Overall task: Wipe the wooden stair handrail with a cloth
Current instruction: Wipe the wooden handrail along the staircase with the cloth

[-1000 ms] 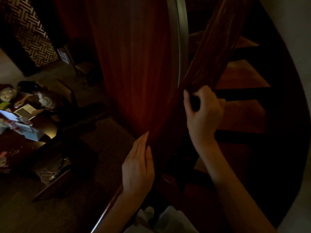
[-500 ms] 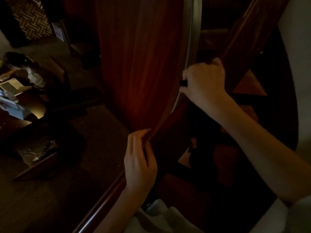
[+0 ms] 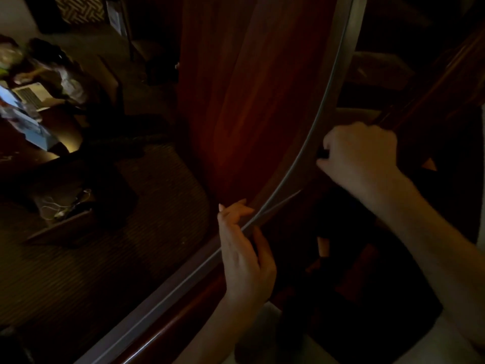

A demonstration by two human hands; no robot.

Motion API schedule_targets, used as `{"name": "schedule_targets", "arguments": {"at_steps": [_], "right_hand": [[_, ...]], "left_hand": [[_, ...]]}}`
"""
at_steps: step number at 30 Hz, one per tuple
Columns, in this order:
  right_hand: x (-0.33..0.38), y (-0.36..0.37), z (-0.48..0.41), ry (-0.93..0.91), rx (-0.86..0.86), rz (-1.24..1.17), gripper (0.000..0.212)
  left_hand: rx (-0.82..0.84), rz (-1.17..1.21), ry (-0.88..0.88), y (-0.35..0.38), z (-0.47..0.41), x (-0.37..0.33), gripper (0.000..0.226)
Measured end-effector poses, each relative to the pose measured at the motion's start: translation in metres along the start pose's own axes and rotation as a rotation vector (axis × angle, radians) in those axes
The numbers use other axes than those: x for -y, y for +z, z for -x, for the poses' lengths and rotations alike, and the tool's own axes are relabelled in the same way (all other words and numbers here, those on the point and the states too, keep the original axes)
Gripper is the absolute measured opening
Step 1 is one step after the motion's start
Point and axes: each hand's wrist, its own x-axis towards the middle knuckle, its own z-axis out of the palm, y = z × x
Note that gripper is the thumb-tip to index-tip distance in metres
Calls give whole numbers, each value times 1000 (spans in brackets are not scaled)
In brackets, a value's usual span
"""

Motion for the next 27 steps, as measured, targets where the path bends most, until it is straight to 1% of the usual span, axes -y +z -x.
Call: {"name": "schedule_targets", "arguments": {"at_steps": [2,4,6,8,9,10,12,13,14,15,16,18,19,20,21,24,27], "right_hand": [[20,4,-7,-22,38,32,35],[61,21,22,-124,106,-82,34],[92,31,62,-215,171,-221,28],[84,34,88,-239,131,-358,16],[69,30,88,-236,120,-368,6],[51,26,82,-214,92,-348,9],[20,18,50,-133,14,-227,16],[10,10,27,-65,23,-142,17],[5,3,5,-13,66,-69,15],[6,-1,-11,-15,116,-8,14],[15,-2,-19,-55,155,19,15],[45,11,-8,-193,199,-9,11],[62,20,11,-266,173,-34,14],[75,25,32,-315,131,-67,19],[80,27,50,-324,94,-127,21],[52,26,67,-257,20,-260,18],[7,12,37,-103,-56,-205,19]], "left_hand": [[9,7,-2,-1,-1,-2,50],[10,13,14,-3,-1,-3,45],[-24,90,1,-7,-2,-4,39],[-82,127,-22,-7,-2,-4,43],[-108,109,-52,-5,-2,-4,50],[-113,90,-88,-4,-2,-4,58],[-60,44,-102,-2,-3,-5,66],[-9,-1,-92,-2,-3,-5,64],[57,-63,-95,-2,-4,-5,58],[126,-127,-120,-2,-5,-5,49],[185,-184,-157,-2,-7,-6,39],[265,-250,-238,-2,-11,-6,22],[310,-268,-289,-1,-13,-3,15],[362,-279,-345,-1,-15,0,16],[403,-281,-376,-1,-15,2,22],[401,-292,-351,-1,-16,1,33],[414,-318,-373,-1,-17,0,32]]}}
